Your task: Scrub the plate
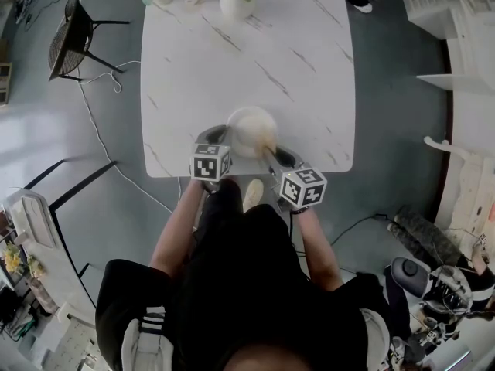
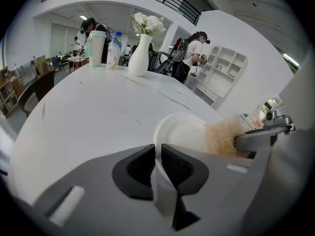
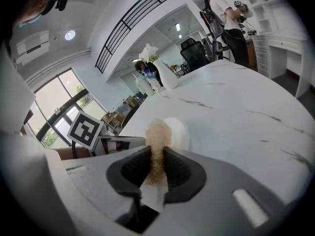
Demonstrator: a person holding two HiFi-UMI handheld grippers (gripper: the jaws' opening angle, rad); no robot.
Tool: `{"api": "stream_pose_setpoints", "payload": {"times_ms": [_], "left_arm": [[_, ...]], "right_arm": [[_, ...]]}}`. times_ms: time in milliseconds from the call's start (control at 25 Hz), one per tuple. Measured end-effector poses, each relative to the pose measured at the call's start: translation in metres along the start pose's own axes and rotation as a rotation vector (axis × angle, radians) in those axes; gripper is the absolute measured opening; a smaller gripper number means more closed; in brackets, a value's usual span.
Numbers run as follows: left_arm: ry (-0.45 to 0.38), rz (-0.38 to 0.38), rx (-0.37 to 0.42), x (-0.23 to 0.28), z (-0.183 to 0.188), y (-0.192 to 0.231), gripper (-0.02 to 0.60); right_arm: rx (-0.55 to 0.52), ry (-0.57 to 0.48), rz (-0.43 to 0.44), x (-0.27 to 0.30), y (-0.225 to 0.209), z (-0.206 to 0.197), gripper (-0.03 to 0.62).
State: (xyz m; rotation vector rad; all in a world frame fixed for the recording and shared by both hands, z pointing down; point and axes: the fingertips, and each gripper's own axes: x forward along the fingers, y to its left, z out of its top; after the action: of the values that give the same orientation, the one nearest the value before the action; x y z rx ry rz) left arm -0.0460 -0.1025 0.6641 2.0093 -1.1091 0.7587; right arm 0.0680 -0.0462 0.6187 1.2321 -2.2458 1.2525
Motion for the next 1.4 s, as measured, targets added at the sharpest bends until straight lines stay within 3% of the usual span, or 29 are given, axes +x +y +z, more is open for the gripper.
{"api": "stream_pose_setpoints", "payload": {"times_ms": [440,680,960,1400], "left_arm": [[-0.004,-0.005,0.000,-0.001,0.000,0.000,0.048],[-0.012,-0.026,-0.040,-0.004,0.002,-0.002,0.051],[-0.045,-0.077,-0.045,-0.015,0.009,-0.013,0.216],[-0.111,-0.065,-0.013,-0.042,0.021,-0.025,0.209]], "right_arm": [[0.005,-0.014,-0.027,-0.009,-0.008,0.003,0.069],[-0.001,-0.017,-0.031,-0.009,-0.004,0.003,0.069],[-0.008,-0.038,-0.039,-0.014,-0.003,0.009,0.069],[-0.051,-0.103,-0.052,-0.034,0.009,0.019,0.069]]}}
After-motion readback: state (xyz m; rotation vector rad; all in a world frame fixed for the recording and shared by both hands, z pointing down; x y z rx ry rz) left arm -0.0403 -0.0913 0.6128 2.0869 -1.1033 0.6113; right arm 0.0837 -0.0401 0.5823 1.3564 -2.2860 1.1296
